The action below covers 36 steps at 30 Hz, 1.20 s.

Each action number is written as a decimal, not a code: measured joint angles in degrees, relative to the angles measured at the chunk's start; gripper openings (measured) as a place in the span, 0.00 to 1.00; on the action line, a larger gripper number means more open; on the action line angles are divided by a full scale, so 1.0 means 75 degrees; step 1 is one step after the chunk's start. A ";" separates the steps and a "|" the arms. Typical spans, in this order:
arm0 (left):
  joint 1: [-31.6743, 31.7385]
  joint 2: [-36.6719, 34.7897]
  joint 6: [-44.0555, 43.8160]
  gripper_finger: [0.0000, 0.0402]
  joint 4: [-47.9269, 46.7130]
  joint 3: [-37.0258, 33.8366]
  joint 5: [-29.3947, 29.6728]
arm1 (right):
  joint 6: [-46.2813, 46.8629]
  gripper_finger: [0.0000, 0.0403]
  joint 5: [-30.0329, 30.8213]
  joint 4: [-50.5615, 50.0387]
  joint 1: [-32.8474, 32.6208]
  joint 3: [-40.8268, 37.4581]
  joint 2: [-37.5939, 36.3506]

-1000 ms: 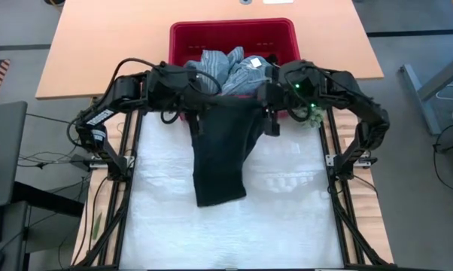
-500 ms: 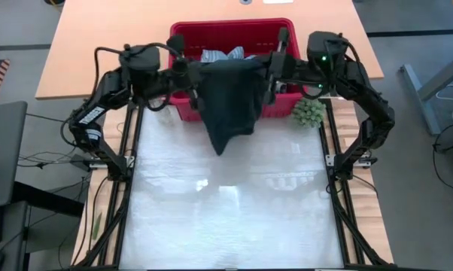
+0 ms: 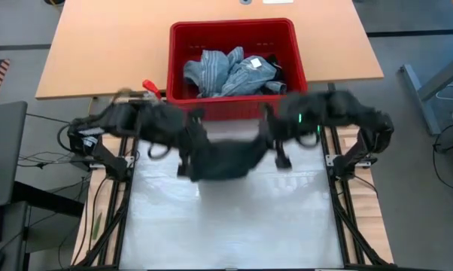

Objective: Fold Laundry from Bin
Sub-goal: Fold the dark blue pants

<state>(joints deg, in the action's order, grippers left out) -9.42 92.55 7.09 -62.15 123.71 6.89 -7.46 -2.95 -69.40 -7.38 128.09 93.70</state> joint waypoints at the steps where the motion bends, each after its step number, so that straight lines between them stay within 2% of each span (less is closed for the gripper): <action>1: -0.0283 0.0000 -0.0228 0.00 0.0106 -0.0160 0.0054 | 0.0186 0.10 0.0027 0.0036 -0.0361 -0.0177 -0.0006; 6: -0.1519 0.0007 -0.1595 0.00 0.1104 -0.1477 0.0328 | 0.1232 0.10 0.1047 0.0495 -0.2154 -0.1354 -0.0007; 11: -0.2407 0.0012 -0.2434 0.00 0.2457 -0.2995 0.0406 | 0.2587 0.10 0.2240 0.1620 -0.3622 -0.2898 -0.0004; 15: -0.2907 0.0029 -0.3023 0.00 0.3808 -0.4010 0.0311 | 0.3517 0.10 0.2478 0.2830 -0.4374 -0.3926 0.0002; 20: -0.3268 0.0056 -0.3854 0.00 0.5081 -0.4618 -0.0208 | 0.4250 0.10 0.2647 0.4139 -0.4933 -0.4582 0.0002; 24: -0.3492 0.0061 -0.4078 0.01 0.5689 -0.4888 -0.0377 | 0.4351 0.10 0.2709 0.4895 -0.5067 -0.4922 0.0005; 28: -0.3458 0.0049 -0.3948 0.01 0.5484 -0.5080 -0.0191 | 0.3892 0.10 0.2772 0.4839 -0.4829 -0.5053 0.0005; 33: -0.2950 -0.0023 -0.3918 0.01 0.5385 -0.5762 -0.0632 | 0.3729 0.10 0.1902 0.4916 -0.3898 -0.5767 -0.0077; 36: -0.2530 -0.0356 -0.3862 0.01 0.5550 -0.6357 -0.0848 | 0.3759 0.10 0.1225 0.5452 -0.3224 -0.6582 -0.0415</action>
<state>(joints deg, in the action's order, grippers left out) -28.39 89.88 -21.88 -20.52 76.03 0.53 20.74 6.24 -28.50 -31.56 78.72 90.59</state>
